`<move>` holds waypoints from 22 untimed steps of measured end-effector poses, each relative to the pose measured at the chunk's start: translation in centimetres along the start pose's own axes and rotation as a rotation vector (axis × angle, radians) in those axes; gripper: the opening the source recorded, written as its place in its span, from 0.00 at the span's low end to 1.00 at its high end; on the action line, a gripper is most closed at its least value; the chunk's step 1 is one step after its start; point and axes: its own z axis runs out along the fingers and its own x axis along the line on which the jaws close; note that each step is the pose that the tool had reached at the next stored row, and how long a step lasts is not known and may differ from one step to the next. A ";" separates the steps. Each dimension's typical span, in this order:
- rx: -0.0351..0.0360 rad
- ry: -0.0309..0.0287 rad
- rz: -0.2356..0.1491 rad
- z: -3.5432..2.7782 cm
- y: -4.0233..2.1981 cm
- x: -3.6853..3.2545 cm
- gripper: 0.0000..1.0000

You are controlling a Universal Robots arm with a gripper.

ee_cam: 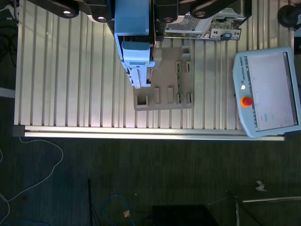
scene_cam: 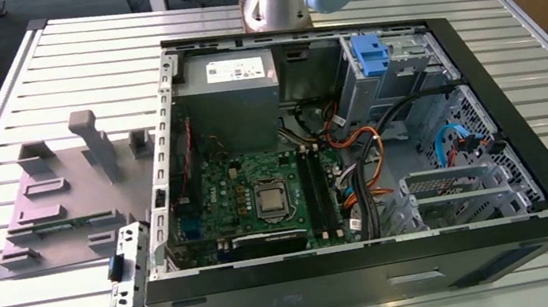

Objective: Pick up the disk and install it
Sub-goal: 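Pick up the disk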

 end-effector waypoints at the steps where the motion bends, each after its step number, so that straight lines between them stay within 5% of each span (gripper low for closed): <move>1: 0.0000 0.0000 0.000 -0.07 0.00 0.00 0.36; 22: 0.0000 0.0000 0.000 -1.44 -0.05 0.06 0.36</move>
